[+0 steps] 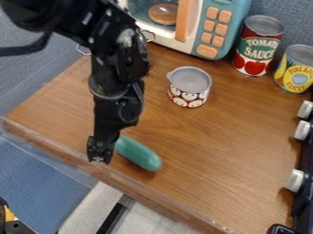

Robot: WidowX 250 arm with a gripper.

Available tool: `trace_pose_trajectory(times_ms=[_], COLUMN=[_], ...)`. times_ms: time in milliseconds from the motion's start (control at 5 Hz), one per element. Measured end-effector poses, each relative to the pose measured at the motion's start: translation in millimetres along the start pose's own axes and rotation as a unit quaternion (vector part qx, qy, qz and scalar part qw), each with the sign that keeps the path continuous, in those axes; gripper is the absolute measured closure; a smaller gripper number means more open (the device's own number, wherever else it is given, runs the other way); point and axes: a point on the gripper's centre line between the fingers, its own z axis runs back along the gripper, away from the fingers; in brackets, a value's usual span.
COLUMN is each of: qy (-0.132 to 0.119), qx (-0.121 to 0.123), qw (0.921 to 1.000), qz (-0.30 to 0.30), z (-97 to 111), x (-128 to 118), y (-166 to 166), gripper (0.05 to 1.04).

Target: Move the blue object to the upper right side of the table

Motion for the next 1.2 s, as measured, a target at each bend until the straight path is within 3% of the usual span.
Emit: trace_pose_trajectory(times_ms=[400,600,800,1000,1200], qy=[-0.027,-0.028,-0.048,-0.047,-0.055], qx=[-0.02,-0.027,-0.022,-0.021,-0.011], qw=[0.9985,0.9977,0.9973,0.9977,0.9981], qz=[-0.043,-0.056,-0.051,-0.045,-0.025], z=[-8.7,-14.4,-16.5,-17.7,-6.8], x=[18.0,23.4,29.1,26.3,18.0], y=[-0.8,0.9,1.0,-0.1,3.0], gripper=[0.083,0.131,0.418,0.651,0.656])
